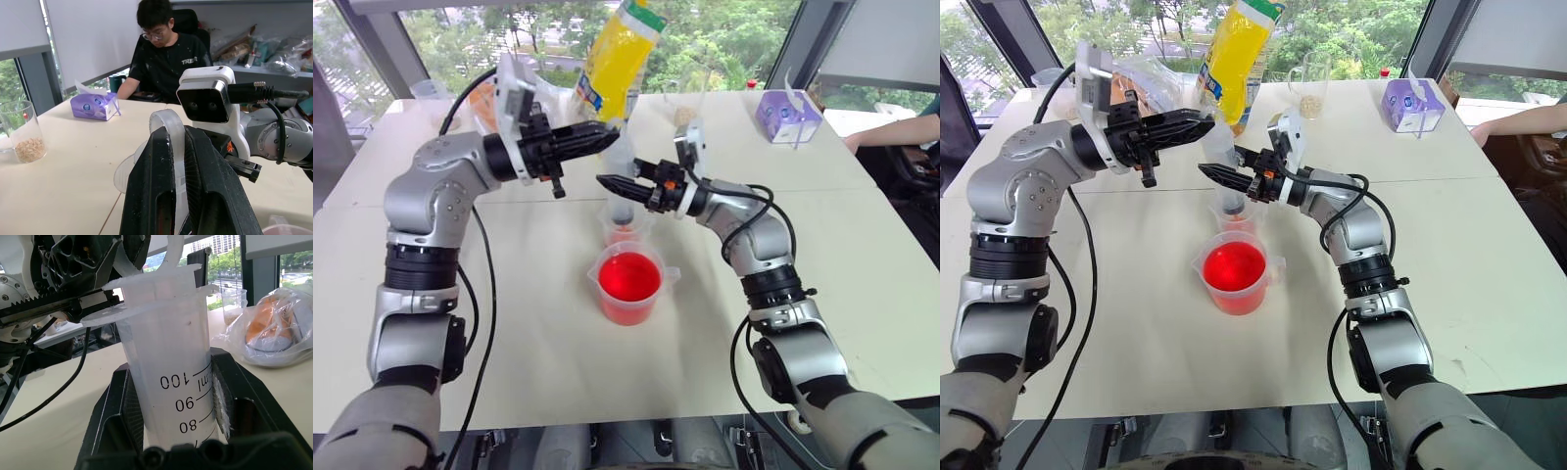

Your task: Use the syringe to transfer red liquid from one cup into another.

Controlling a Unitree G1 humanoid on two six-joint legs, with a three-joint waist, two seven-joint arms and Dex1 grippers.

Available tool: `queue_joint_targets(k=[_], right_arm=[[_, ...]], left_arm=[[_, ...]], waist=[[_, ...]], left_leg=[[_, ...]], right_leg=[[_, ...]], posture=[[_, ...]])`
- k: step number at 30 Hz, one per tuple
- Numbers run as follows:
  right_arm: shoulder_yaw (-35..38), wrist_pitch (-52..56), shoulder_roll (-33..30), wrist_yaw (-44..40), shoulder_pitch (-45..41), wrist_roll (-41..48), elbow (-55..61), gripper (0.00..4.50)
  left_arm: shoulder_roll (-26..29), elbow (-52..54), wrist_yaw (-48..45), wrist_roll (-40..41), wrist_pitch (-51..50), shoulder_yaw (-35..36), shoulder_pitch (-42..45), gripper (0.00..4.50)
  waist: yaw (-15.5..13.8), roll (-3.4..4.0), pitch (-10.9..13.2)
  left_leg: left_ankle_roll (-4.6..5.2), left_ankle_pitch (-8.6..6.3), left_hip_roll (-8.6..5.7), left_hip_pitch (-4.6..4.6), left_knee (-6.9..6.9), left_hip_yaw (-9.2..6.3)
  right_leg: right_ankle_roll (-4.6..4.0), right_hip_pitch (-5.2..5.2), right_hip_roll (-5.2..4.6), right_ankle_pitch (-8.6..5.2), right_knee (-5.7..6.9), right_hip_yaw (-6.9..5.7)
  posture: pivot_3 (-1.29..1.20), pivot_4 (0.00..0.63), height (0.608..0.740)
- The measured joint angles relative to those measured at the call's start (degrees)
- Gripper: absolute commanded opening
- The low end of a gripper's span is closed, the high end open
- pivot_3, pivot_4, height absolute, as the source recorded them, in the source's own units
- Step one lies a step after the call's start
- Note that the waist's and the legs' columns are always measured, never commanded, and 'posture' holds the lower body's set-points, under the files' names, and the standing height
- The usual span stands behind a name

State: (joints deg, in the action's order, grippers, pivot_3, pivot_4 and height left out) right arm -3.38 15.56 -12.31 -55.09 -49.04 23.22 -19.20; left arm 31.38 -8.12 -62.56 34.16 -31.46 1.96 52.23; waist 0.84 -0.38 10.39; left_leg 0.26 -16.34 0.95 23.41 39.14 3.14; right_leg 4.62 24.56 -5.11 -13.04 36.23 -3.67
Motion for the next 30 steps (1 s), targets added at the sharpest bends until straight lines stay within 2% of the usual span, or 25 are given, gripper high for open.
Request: queue_joint_targets(k=[2,3,4,10,11,16,24,27,30], right_arm=[[0.0,0.0,-0.1,0.0,-0.1,0.0,0.0,1.49],[0.0,0.0,-0.1,0.0,-0.1,0.0,0.0,1.49],[0.3,0.0,-0.2,0.4,-0.3,0.1,-0.1,1.49],[3.2,-1.1,-0.9,0.8,-3.3,0.7,0.8,1.49],[3.2,-1.2,-0.8,0.6,-3.4,0.8,1.2,1.49],[3.1,-0.9,-0.5,0.5,-3.2,0.7,1.2,1.49],[3.2,1.2,-0.6,1.1,-3.2,0.9,1.1,1.49],[4.1,8.7,-2.4,3.5,-4.3,3.1,2.5,1.49],[6.2,19.7,-8.0,8.1,-9.5,4.6,4.1,1.49]], left_arm=[[0.0,-0.2,0.0,0.0,-0.1,0.0,0.3,0.05],[0.0,-0.4,0.0,0.0,-0.2,0.0,0.4,0.83],[0.4,-0.7,-0.1,-0.6,-0.4,-0.3,0.4,1.14],[0.6,-3.1,0.0,-1.7,-2.2,-1.2,0.0,4.21],[0.6,-3.1,0.1,-1.6,-2.3,-1.1,0.0,4.49],[1.5,-3.0,0.7,0.2,-4.1,1.8,0.0,4.49],[9.2,4.1,0.2,3.1,-7.7,6.9,-3.7,4.49],[10.4,8.2,0.1,5.1,-10.0,7.9,-8.4,4.49],[11.4,12.5,0.3,7.1,-12.1,8.5,-12.3,4.49]], waist=[[0.0,0.0,0.0],[0.0,0.0,0.0],[0.0,0.01,0.0],[0.0,0.02,0.0],[0.1,0.01,0.0],[0.1,0.02,0.0],[0.2,0.02,0.0],[-0.1,0.05,0.0],[-0.2,0.06,0.1]], left_leg=[[0.0,0.0,0.0,0.0,0.0,0.0],[0.0,0.0,0.0,0.0,0.0,0.0],[0.0,0.0,-0.01,0.0,0.0,0.01],[0.0,0.0,0.0,0.0,-0.01,-0.01],[0.0,0.0,0.01,-0.01,-0.01,-0.01],[0.0,0.0,0.02,0.0,-0.02,-0.01],[0.0,0.0,0.08,-0.01,-0.03,-0.01],[0.0,0.0,0.06,0.02,-0.02,-0.02],[0.0,0.0,-0.03,0.04,-0.02,-0.03]], right_leg=[[0.0,0.0,0.0,0.0,0.0,0.0],[0.0,0.0,0.0,0.0,0.0,0.0],[0.0,0.0,0.0,0.0,0.0,0.0],[0.0,0.01,0.01,0.0,0.0,-0.01],[0.0,0.01,0.02,0.0,0.0,-0.01],[0.0,0.02,0.01,0.0,0.01,0.0],[0.0,0.02,-0.03,0.0,0.01,0.0],[0.0,0.02,-0.12,0.0,0.03,0.0],[0.0,0.02,-0.25,0.01,0.02,-0.02]], posture=[[0.0,0.15,0.74],[0.0,0.15,0.74],[0.0,0.15,0.74],[0.0,0.15,0.74],[0.0,0.15,0.74],[0.0,0.15,0.74],[0.0,0.15,0.74],[0.0,0.15,0.74],[0.0,0.15,0.74]])
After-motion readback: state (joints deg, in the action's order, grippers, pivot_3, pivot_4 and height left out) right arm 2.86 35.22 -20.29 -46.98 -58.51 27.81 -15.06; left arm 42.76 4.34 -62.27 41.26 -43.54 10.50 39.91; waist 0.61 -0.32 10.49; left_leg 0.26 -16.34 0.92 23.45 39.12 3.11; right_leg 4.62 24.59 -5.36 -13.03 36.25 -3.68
